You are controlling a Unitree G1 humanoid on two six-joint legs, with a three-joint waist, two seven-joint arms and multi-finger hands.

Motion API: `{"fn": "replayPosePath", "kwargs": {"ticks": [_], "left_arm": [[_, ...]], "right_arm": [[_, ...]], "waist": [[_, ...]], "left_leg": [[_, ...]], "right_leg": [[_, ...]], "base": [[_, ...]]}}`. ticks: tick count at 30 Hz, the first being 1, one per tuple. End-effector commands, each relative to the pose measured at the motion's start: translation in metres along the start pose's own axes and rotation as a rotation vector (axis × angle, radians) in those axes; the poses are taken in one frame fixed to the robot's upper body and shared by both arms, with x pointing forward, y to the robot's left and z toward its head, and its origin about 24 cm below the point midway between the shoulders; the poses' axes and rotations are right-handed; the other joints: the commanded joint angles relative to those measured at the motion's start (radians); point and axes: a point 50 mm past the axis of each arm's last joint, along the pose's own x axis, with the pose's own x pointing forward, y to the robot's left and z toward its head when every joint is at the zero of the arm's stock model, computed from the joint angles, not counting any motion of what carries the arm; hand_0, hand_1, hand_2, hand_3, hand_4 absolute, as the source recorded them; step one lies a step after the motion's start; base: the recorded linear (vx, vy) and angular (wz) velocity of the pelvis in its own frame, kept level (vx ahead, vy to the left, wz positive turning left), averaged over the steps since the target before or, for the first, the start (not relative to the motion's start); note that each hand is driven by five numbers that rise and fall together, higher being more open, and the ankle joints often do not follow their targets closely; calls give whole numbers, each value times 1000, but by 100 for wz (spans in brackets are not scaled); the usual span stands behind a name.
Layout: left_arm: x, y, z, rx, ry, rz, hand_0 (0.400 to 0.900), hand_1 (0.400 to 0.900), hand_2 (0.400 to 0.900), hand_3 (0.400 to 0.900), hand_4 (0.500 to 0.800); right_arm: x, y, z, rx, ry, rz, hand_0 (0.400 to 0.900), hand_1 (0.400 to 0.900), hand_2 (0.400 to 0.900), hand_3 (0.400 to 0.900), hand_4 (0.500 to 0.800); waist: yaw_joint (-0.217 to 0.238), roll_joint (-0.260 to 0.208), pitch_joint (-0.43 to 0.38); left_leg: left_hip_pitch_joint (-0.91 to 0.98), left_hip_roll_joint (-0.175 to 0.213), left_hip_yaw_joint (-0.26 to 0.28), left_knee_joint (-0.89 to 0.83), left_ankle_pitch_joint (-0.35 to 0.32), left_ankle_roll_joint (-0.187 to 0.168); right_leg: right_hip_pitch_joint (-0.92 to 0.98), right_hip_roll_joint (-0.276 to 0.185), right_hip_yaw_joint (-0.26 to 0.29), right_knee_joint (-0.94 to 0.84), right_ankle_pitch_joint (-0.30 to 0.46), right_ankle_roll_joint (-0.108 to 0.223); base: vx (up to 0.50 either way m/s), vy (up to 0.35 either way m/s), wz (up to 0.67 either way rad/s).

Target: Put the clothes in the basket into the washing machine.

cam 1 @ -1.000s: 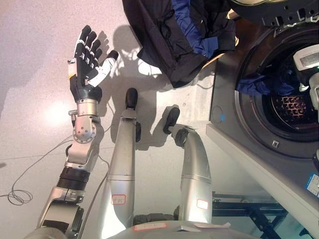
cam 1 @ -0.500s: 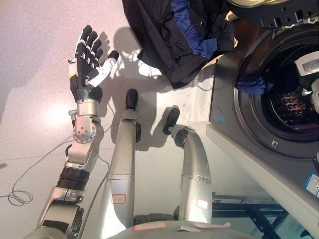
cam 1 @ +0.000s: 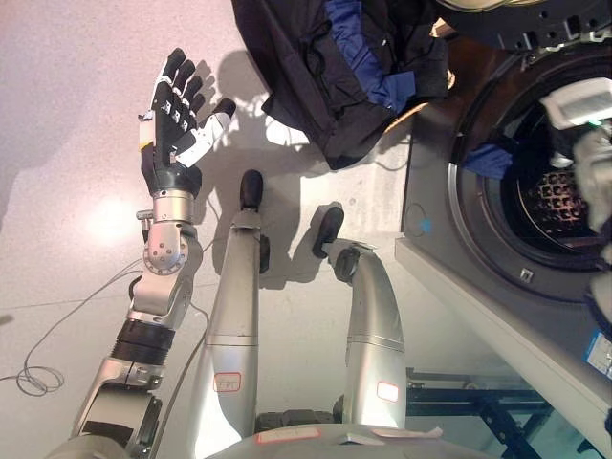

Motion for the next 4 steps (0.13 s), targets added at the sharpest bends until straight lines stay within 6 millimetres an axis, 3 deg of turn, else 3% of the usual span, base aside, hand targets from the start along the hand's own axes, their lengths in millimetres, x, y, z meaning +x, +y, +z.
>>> {"fn": "replayPosePath", "kwargs": {"ticks": [1, 2, 3, 4], "left_arm": [[-12, -9, 7, -112, -90, -6, 900, 900, 900, 900, 800], [-12, -10, 7, -118, -87, -8, 900, 900, 900, 900, 800], [-13, 1, 5, -115, -75, 71, 900, 900, 900, 900, 800], [-14, 16, 7, -47, -81, 129, 900, 900, 900, 900, 800]], "right_arm": [[0, 5, 28, 183, -24, -36, 900, 900, 900, 900, 800], [1, 2, 46, 289, -46, -47, 900, 900, 900, 900, 800], [-16, -4, 126, 349, -276, -111, 900, 900, 900, 900, 800], [-23, -31, 108, 401, -374, -231, 900, 900, 900, 900, 800]], "waist": [[17, 33, -99], [21, 38, -98], [9, 34, -90], [-18, 13, -86]], "left_leg": [[3, 3, -59, 36, -109, -39], [7, 2, -57, 36, -110, -37], [14, 10, -50, 42, -118, -36], [6, 20, -44, 28, -80, -33]], "right_leg": [[-28, 29, -7, -47, 79, 9], [-23, 29, -6, -46, 78, 8], [-17, 38, -1, -44, 75, 5], [-21, 41, -4, -67, 115, -2]], "base": [[-3, 21, -3], [2, 27, -13], [-108, 43, -24], [-108, 33, -23]]}}
